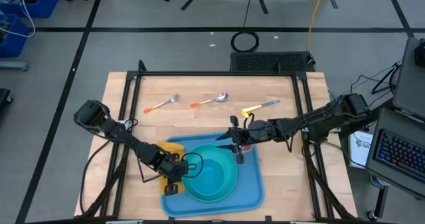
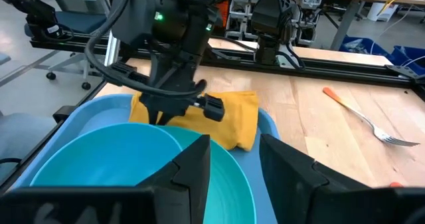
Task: Set up tray
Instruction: Put the napkin on the serving tray to the left of the plate
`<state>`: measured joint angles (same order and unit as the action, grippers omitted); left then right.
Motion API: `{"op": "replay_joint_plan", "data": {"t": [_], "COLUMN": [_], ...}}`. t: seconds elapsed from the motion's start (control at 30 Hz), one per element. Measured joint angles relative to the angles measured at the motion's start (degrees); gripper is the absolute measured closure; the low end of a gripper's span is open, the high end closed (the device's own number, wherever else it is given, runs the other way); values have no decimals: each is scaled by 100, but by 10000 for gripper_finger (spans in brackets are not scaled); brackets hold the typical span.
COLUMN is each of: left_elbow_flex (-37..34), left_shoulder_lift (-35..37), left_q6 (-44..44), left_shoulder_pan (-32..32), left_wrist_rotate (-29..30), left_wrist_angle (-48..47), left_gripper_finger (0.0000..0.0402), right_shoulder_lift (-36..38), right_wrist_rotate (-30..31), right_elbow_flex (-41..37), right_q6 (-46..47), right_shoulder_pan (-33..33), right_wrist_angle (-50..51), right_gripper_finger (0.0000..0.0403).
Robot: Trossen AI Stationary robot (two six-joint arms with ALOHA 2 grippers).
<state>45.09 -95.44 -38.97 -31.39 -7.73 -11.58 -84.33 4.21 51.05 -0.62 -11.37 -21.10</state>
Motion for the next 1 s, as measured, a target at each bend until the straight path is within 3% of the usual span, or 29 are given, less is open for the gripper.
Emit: {"op": "replay_joint_plan", "data": {"t": [0.7,1.0], "left_elbow_flex": [-11,-4], "left_shoulder_lift": [-6,3], "left_q6": [255,135], "left_shoulder_pan": [-54,-12], "left_wrist_rotate": [28,-208], "left_wrist_angle": [759,465], "left_gripper_finger": [395,389], "right_shoulder_lift": [0,0], "right_wrist_rotate": [0,0], "right_elbow_flex": [0,0], "right_q6": [0,0], "right_shoulder_pan": [1,-1], "right_wrist_angle": [-4,-4], "right_gripper_finger": [280,280]}}
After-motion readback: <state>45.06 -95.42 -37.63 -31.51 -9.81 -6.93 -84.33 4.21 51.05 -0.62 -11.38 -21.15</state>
